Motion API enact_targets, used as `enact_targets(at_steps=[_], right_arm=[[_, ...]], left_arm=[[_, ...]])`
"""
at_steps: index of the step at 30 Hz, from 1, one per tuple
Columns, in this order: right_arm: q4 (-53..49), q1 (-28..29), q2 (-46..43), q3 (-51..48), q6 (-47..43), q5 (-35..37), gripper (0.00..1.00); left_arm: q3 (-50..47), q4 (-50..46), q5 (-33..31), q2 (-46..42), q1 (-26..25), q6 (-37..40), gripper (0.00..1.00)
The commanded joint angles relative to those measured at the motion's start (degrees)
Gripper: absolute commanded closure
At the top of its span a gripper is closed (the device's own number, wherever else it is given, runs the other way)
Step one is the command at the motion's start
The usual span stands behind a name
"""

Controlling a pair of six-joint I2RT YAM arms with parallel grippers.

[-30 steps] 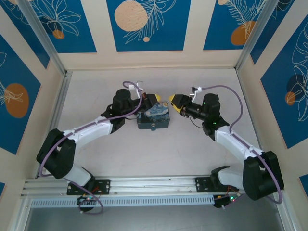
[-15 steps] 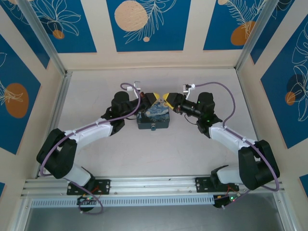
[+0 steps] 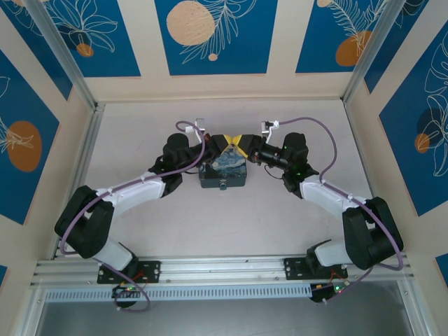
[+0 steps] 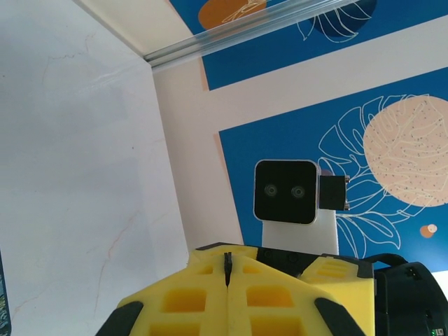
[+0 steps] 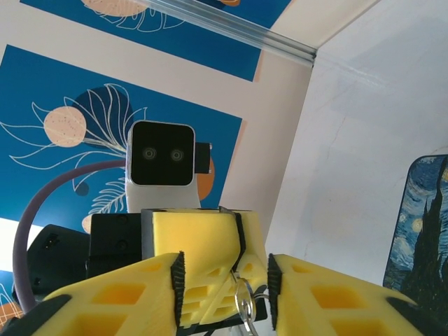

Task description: Unlock the padlock with the key

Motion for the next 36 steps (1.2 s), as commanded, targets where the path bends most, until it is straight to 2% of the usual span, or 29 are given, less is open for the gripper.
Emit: enact_targets(at_steps=[1,5,22,36], right_arm=[[1.7,0.4,0.3,0.6,-0.1,-1.0,0.65],[1.9,0.3,0.3,0.0,-0.1,-1.2,0.7],[1.6,0.7,0.0,-2.2,-0.1,-1.1,0.7],[0.3,0.4,-0.4,-2.2,-0.3,-0.9,0.88]], left_arm=[[0.2,2.0,-0.7,0.3,-0.6,-0.5,1.0],[0.3,2.0,-0.8,0.3,-0.6,-0.4,1.0],[0.9,1.7,-1.0,0.5,-0.7,-0.4,1.0],[0.7,1.6,-1.3,0.4,-0.8,-0.1,1.0]])
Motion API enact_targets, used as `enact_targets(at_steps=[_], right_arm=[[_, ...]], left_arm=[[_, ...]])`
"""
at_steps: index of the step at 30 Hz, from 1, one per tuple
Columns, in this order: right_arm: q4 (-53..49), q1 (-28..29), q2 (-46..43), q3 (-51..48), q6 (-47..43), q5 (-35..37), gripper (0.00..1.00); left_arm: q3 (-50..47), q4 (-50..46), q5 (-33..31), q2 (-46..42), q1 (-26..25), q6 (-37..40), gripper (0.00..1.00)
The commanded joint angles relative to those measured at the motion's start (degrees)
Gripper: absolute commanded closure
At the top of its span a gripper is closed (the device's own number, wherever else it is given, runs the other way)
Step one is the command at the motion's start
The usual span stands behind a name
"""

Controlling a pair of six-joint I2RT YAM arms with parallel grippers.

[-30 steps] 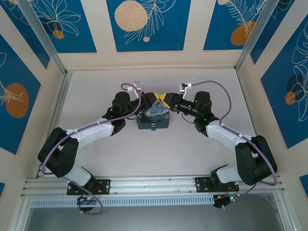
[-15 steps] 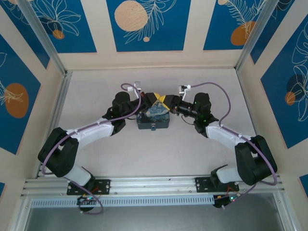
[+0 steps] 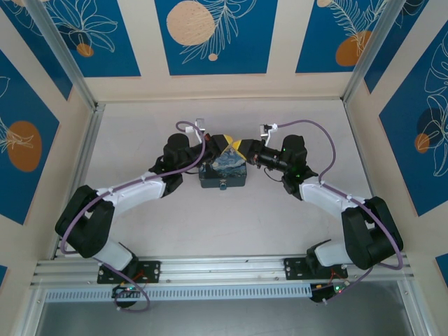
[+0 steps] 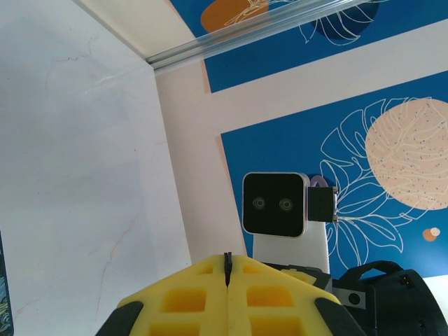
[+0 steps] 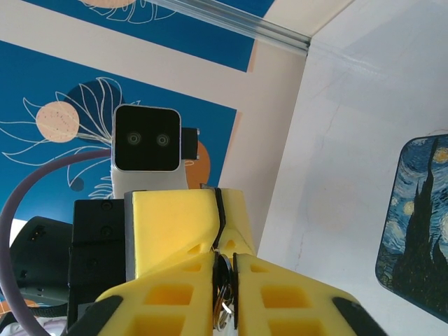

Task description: Unlock the padlock with the key

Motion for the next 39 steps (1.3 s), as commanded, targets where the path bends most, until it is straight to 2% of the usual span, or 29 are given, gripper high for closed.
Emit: enact_targets(at_steps=[1,6,26,27,29,30,31,34,39], right_arm=[[0.2,0.0,-0.5,-0.9,-0.4,-0.6,0.9],[-0.4,-0.4,-1.0,-1.3,-0.6,-0.6,1.0],[0.8,-1.7,-2.1,-3.3,2.5,1.5,1.0],[0.5,-1.7,-2.3,-3.5,2.6,1.7,1.0],[-1.1,-1.7,-3.0,-3.6,3.1,2.4,1.0],[-2.6,-1.7,-3.7,-3.7,3.2,3.0,1.0],[-4.5,-1.7,-4.4,-3.6,3.1,3.7,1.0],[-11.1,-1.6,-6.6,-3.1,2.4,5.7,1.0],[-24.0,-0.1,-9.7,-1.1,0.4,10.8,1.0]], left_arm=[[0.7,1.5,-0.8,0.1,-0.5,-0.1,1.0],[0.7,1.5,-0.9,0.2,-0.5,0.0,1.0],[0.2,1.0,-2.0,-0.2,-1.7,0.5,1.0],[0.5,0.0,-2.1,-0.4,-1.7,0.7,0.95],[0.2,-2.7,-3.4,-1.5,-1.6,1.5,0.56],[-0.2,-4.2,-4.3,-2.6,-1.4,2.2,0.41],[-0.8,-5.7,-4.9,-3.8,-1.2,3.2,0.32],[-2.7,-11.6,-6.8,-8.0,-0.5,6.4,0.16],[-4.5,-22.1,-6.8,-12.6,-0.3,14.4,0.07]])
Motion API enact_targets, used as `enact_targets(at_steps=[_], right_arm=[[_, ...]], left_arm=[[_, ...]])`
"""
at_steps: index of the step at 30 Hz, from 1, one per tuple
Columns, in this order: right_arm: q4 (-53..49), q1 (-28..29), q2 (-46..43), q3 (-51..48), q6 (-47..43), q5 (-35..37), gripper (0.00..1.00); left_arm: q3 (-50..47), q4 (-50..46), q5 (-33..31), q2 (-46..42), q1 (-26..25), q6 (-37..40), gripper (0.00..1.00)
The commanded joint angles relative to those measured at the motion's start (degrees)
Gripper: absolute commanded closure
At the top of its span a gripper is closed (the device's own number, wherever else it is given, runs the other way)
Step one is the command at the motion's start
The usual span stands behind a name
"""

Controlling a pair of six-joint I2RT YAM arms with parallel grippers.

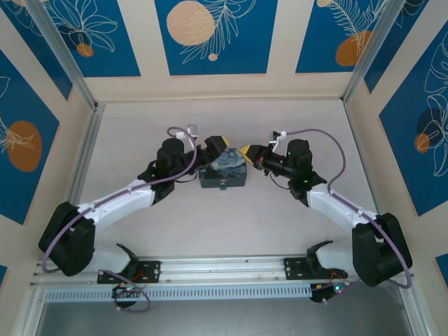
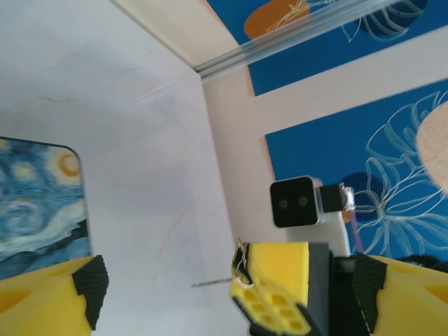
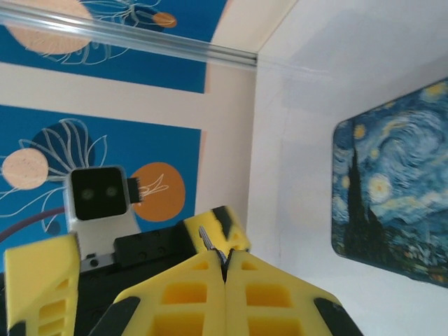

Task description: Unlock the padlock with the key

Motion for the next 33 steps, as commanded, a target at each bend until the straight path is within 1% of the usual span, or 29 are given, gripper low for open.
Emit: enact_targets(at_steps=[1,6,9,12,14,19,23,26,30,33], right_arm=[[-12.7,1.7,-1.8,2.5,-1.6,5.5,1.0],[-24.1,6.2,-1.6,7.4,-3.3,11.3,1.0],[-29.1,8.9,-1.0,10.3,-3.8,15.2,1.0],[-32.8,10.8,-0.4,12.9,-4.0,18.5,1.0],[-34.2,11.4,0.0,14.3,-4.0,19.8,1.0],[-38.9,12.3,0.6,19.4,-5.5,23.6,1.0],[-41.2,12.4,0.7,22.7,-6.5,24.7,1.0],[-42.3,12.5,1.0,25.1,-7.1,24.5,1.0],[-42.9,12.6,1.4,27.1,-6.8,23.5,1.0],[-42.1,12.6,1.6,27.5,-6.6,22.6,1.0]], left_arm=[[-1.4,-8.8,-0.1,-2.6,0.3,7.9,0.06],[-2.9,-13.0,5.1,-1.3,0.2,15.8,0.05],[-4.2,-14.9,7.0,0.3,-0.1,20.6,0.04],[-6.4,-13.7,7.5,2.6,-0.4,24.0,0.05],[-8.3,-11.0,7.4,4.4,-0.5,24.5,0.07],[-10.1,-6.1,6.4,10.4,-2.3,27.7,0.11],[-8.5,-5.0,4.5,14.5,-4.5,31.4,0.13],[-7.3,-3.7,2.7,17.3,-6.1,33.3,0.14],[-7.2,-0.6,-1.6,20.7,-8.0,33.3,0.16],[-6.9,0.4,-3.4,21.9,-8.7,33.1,0.2]])
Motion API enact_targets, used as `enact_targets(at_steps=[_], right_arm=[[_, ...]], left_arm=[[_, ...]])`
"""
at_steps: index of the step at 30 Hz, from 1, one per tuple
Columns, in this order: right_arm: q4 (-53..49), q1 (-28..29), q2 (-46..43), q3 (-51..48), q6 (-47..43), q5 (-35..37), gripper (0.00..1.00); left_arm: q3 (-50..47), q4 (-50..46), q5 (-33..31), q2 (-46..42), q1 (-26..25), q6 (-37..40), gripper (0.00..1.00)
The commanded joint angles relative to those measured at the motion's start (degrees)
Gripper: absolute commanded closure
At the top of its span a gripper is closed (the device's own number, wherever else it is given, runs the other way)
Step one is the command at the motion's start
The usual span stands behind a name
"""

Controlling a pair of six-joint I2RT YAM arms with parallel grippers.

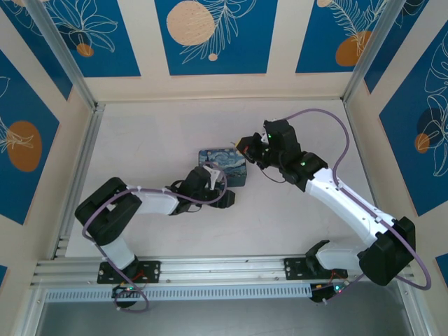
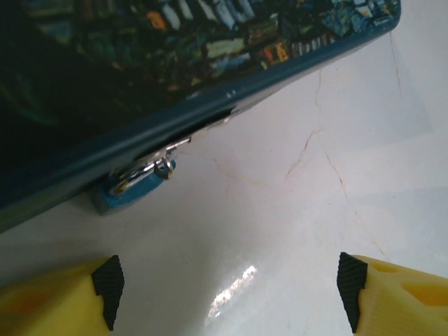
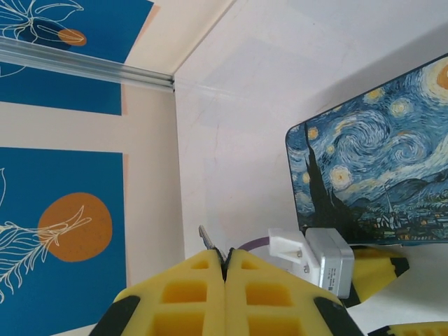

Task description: Unlock the padlock with the key

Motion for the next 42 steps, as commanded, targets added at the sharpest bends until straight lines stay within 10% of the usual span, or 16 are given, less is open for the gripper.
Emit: enact_targets(at_steps=[1,27,42], right_arm=[[-1.0,0.5,1.1,1.9,-0.8,-0.6,1.0],[-1.8,0.8,4.4,9.3,-5.2,-4.2,1.0],[8.1,-14.4,15.7,4.1,-4.0,-20.0,1.0]], left_arm=[[0.8,3.2,-3.3,2.2,-1.1,1.3,0.2],[4.0,-2.5,-7.3,0.5,-0.9,3.8,0.18],[1.9,3.9,-10.3,0.5,-1.4,3.9,0.19]])
